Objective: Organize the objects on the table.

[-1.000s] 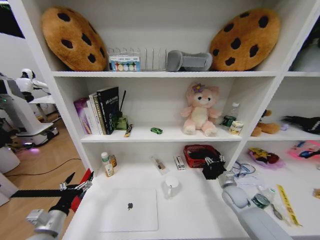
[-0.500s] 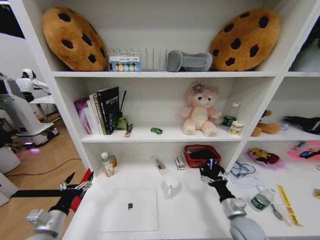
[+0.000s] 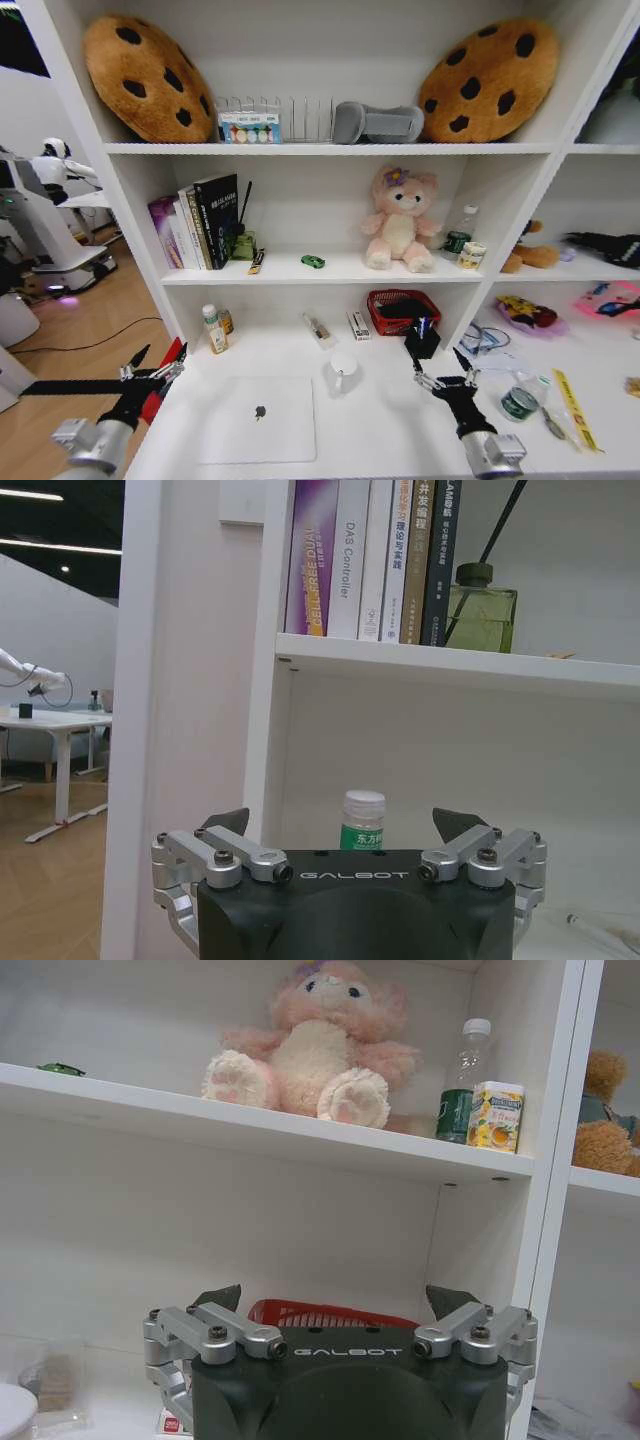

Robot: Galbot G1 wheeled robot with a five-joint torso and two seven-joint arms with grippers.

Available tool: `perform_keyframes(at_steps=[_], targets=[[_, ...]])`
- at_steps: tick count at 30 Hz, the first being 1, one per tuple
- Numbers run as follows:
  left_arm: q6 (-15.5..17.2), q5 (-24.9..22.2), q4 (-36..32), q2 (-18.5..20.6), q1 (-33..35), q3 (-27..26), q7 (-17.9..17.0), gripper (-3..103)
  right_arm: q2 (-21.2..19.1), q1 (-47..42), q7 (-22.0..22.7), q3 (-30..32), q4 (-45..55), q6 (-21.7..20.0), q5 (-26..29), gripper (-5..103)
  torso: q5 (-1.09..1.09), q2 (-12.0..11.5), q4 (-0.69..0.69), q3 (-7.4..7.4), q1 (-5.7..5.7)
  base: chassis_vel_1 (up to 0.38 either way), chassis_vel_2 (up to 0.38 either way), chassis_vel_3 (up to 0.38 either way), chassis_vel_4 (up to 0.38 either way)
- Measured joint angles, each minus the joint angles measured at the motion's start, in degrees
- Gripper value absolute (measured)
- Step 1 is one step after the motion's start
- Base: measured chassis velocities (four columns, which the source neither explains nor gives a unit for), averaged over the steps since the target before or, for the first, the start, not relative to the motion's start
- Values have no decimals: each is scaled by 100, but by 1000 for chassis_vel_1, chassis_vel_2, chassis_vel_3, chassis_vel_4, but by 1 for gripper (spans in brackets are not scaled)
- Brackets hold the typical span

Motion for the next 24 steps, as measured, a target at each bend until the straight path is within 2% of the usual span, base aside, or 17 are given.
perform_keyframes(at_steps=[7,10,13,15,16,17,24], targets=[[0,0,0,0,0,0,0,100,156,-34,101,-18,84,1,-149,100,2,0,0,0,0,-91,-111,111,95],[0,0,0,0,0,0,0,100,149,-32,119,-4,78,17,-154,100,-1,0,-1,1,1,-196,-209,189,203],[0,0,-1,0,0,0,1,100,116,-34,123,30,79,25,-120,100,5,0,0,2,1,-197,-223,224,233],[0,0,0,0,0,0,0,100,102,-28,123,43,95,31,-108,100,-5,0,0,1,1,-232,-234,216,215],[0,0,0,0,0,0,0,100,102,-28,123,43,95,31,-108,100,-5,0,0,1,1,-218,-230,216,206],[0,0,0,0,0,0,0,100,101,-21,124,42,99,31,-108,100,5,-1,-1,1,1,-218,-204,216,206],[0,0,0,0,0,0,0,100,117,-1,124,2,145,33,-175,100,-2,-1,0,1,1,-194,-189,203,198]])
